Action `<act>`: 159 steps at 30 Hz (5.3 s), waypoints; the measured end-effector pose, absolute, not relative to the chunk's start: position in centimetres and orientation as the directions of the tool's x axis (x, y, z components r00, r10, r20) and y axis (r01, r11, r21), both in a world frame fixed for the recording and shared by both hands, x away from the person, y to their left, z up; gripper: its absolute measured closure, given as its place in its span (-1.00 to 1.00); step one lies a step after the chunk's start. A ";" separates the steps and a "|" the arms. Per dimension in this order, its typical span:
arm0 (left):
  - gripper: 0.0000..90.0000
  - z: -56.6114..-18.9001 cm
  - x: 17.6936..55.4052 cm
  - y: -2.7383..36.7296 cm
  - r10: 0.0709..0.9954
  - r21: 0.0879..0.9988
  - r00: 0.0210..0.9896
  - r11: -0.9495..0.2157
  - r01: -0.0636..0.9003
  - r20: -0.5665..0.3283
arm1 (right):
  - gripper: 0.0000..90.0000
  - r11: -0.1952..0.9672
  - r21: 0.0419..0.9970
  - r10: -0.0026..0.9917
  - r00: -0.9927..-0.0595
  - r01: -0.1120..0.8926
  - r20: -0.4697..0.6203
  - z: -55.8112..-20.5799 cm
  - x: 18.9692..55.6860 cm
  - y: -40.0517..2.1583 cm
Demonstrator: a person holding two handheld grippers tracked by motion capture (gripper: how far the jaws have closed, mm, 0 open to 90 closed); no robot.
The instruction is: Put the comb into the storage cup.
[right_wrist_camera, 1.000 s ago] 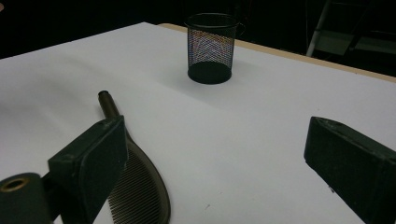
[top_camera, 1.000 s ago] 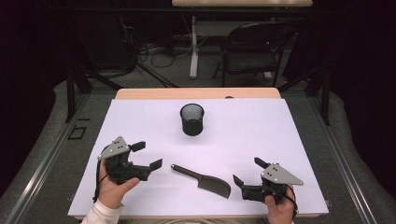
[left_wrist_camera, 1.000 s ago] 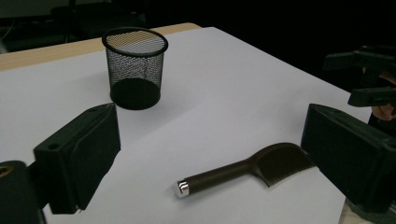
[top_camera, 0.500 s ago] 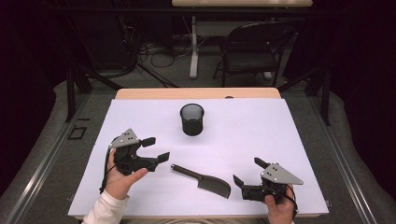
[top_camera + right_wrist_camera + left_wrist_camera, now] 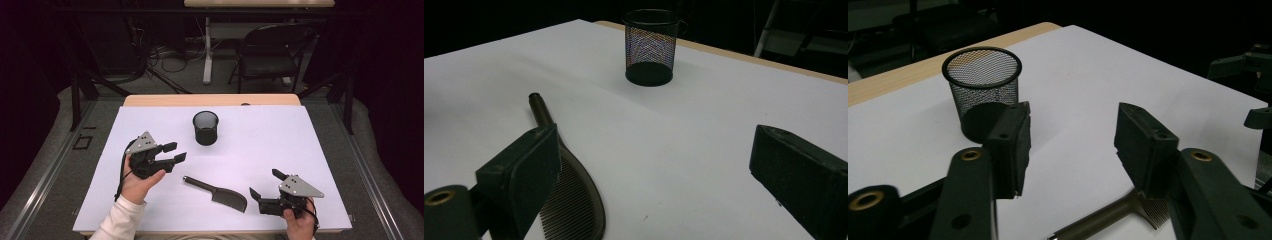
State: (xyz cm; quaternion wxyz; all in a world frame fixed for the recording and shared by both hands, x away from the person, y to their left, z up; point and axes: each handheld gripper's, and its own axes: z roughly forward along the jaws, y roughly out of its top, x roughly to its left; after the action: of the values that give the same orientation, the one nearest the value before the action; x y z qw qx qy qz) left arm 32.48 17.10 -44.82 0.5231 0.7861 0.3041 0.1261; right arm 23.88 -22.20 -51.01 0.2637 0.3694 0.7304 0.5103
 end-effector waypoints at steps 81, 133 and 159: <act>1.00 -53.1 34.9 12.1 0.583 0.673 0.811 -0.577 0.462 -0.057 | -0.80 0.227 0.923 0.789 -0.614 0.311 0.013 -51.8 24.5 -21.9; 1.00 -54.3 33.1 11.9 0.519 0.572 0.853 -0.683 0.454 -0.057 | -0.79 0.228 0.921 0.789 -0.614 0.314 0.014 -51.8 24.4 -22.0; 0.92 -53.9 33.1 12.5 0.537 0.589 0.842 -0.663 0.463 -0.058 | -0.79 0.232 0.921 0.789 -0.614 0.314 0.010 -51.9 24.5 -22.0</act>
State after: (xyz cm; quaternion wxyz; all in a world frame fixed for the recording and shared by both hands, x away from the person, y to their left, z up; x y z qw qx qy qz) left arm 33.14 12.47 -53.94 0.3053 0.9097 0.2748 0.0602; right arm 24.50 -22.03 -51.87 0.2386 0.3687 0.7478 0.4980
